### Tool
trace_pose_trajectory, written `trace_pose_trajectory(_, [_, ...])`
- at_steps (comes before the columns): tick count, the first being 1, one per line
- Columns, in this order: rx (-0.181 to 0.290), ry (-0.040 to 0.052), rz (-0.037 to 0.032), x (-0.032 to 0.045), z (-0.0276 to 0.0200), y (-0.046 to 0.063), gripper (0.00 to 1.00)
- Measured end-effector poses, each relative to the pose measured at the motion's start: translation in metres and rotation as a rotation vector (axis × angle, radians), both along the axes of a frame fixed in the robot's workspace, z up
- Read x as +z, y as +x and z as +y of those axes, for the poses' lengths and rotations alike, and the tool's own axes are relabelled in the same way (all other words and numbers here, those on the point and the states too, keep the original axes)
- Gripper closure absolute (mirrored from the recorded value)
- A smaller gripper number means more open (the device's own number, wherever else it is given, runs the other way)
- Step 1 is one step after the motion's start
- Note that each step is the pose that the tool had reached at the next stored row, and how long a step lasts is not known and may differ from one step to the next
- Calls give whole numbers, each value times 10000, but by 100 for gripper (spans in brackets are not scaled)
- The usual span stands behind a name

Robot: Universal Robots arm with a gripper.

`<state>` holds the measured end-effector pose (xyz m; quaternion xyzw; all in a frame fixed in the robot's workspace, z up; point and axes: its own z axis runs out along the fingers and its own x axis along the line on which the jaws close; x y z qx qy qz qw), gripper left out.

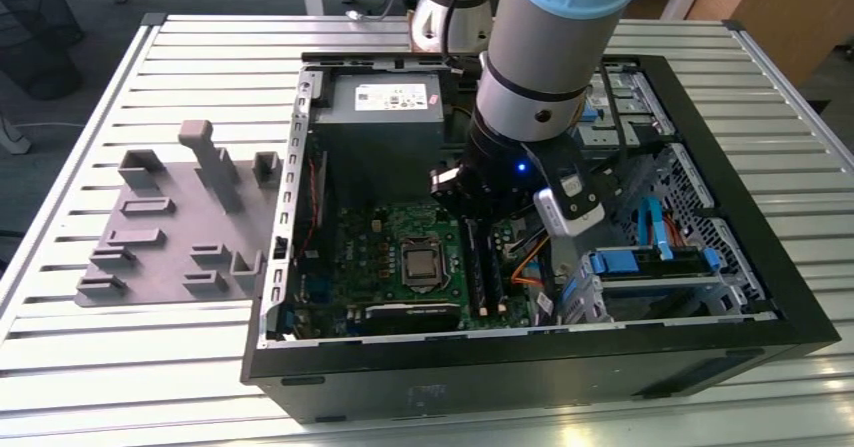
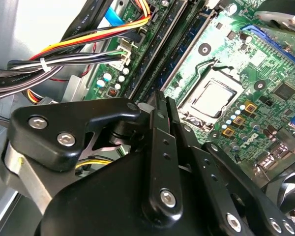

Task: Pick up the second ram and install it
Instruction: 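Press down the second ram until it locks into place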

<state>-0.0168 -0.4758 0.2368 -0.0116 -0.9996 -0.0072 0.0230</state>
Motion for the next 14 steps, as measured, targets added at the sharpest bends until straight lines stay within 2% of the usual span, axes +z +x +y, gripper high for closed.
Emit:
trace_pose_trajectory(2, [0, 1, -4, 0, 0, 0, 84])
trace_pose_trajectory(3, [-1, 2, -6, 0, 0, 0, 90])
trace_pose_trajectory(7, [0, 1, -9, -3, 0, 0, 90])
trace_pose_trajectory(10, [0, 2, -10, -48, 0, 0, 90])
trace_pose_trajectory(14, [0, 3, -10, -61, 0, 0, 90])
